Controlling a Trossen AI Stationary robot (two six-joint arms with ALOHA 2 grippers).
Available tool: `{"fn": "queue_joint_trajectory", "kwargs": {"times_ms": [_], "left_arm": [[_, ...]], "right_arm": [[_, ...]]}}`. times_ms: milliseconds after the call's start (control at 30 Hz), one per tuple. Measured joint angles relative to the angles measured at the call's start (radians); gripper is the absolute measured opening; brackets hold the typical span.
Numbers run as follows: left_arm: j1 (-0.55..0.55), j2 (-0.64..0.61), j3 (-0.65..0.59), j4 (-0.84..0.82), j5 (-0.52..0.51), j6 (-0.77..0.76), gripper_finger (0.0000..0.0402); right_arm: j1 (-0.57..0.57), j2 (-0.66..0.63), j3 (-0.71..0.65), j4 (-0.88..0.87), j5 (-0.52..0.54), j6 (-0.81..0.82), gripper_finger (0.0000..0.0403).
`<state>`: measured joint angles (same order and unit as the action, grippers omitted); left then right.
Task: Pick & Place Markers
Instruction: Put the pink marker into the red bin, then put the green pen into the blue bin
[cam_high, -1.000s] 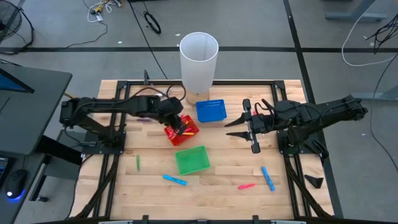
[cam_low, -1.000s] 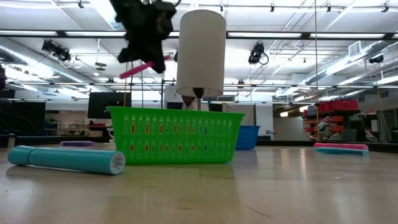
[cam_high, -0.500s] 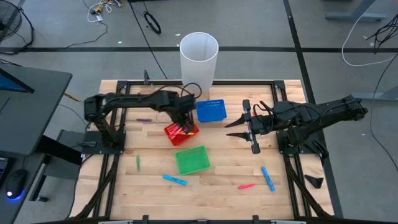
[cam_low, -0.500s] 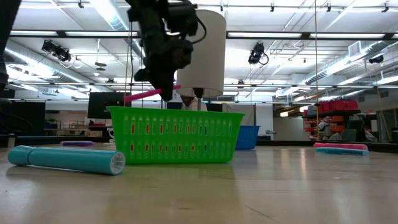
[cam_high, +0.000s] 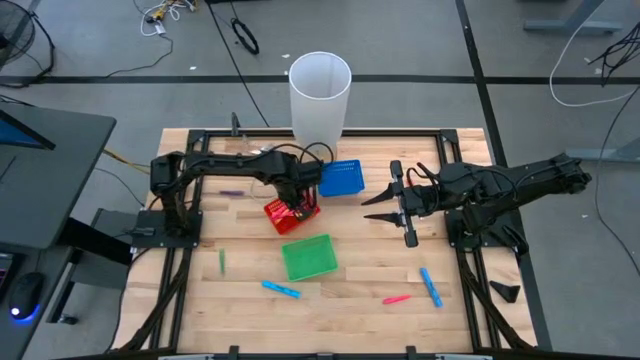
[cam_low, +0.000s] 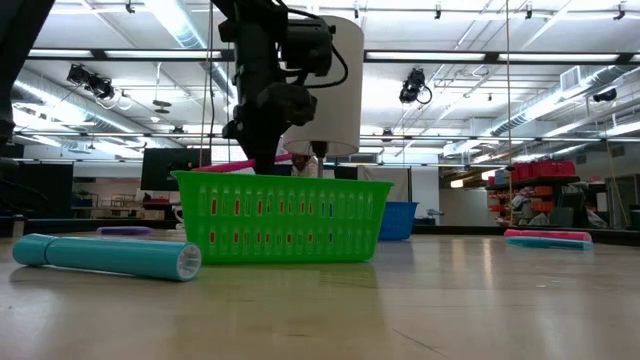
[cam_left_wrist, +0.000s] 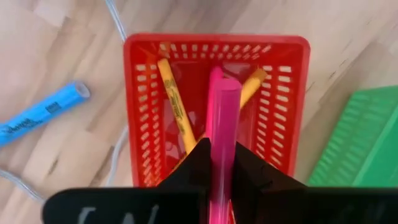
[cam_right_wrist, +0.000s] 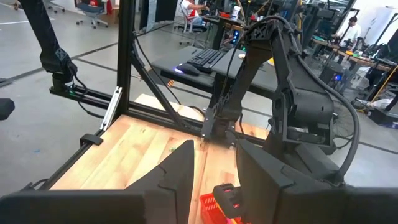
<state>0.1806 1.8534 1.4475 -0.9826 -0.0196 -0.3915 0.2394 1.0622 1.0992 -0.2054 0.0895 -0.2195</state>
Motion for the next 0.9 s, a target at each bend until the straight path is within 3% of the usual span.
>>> {"fn": "queue_joint_trajectory", "kwargs": {"times_ms": [133,433,900], "left_arm": [[0.0,0.0,0.0,0.012,-0.006,0.035,0.0043],[0.002,0.0,0.0,0.056,-0.032,0.038,0.0126],[0.0,0.0,0.0,0.057,-0.047,0.04,0.0194]], "right_arm": [[0.0,0.0,0.0,0.0,0.0,0.0,0.0123],[0.0,0.0,0.0,0.0,0.0,0.0,0.0123],[0.0,0.0,0.0,0.001,0.0,0.0,0.0123]]}}
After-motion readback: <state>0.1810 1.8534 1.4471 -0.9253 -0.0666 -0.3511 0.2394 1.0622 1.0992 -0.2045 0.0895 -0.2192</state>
